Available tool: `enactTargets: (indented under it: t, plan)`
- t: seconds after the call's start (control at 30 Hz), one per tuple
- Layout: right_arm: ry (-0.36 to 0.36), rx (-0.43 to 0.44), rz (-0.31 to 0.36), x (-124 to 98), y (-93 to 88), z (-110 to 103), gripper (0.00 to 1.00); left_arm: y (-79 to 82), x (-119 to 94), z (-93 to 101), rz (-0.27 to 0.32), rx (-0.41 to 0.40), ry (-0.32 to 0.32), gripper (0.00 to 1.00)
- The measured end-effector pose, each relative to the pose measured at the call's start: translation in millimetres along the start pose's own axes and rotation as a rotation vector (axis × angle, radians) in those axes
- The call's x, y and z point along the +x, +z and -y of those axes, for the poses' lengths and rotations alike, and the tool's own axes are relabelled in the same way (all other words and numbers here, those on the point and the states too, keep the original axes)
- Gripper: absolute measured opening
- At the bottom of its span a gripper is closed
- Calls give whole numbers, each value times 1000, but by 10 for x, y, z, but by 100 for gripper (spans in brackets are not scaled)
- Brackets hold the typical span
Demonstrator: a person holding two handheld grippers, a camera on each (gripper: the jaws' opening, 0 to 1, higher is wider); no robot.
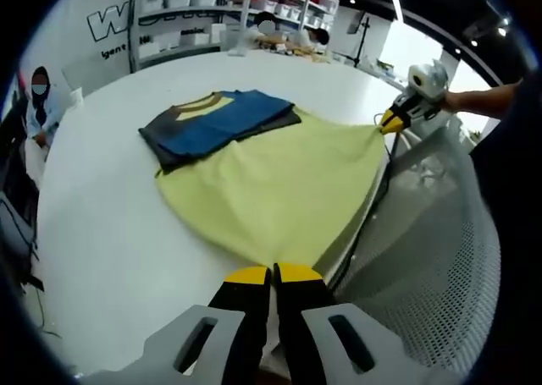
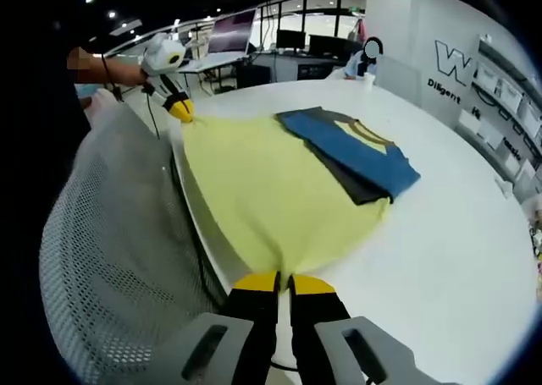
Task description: Fold the garment on the visible template until the final outline fits inside the template.
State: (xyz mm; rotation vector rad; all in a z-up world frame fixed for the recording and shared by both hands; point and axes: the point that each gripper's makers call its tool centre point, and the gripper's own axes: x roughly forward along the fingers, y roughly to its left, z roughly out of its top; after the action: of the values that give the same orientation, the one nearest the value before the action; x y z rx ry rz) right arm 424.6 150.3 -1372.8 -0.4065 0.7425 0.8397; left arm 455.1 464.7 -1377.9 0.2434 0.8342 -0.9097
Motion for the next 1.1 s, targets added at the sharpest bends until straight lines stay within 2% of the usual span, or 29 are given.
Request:
enactTargets:
  t: [0.23,0.33,0.8,1.1]
  plan:
    - [-15,-29,36,-122,231,74,0,248,-124,-102,39,25,26,3]
    - [-28,-36,48,-136,315,141,0,386,-157,-132,78,-5,24,3]
    - [-66,-61,83,-235,583,399,0,696,-235,-270,117,18,51,3]
    - [-92,-62,110,-263,844,626,0,926,-240,-422,139,21,77,3]
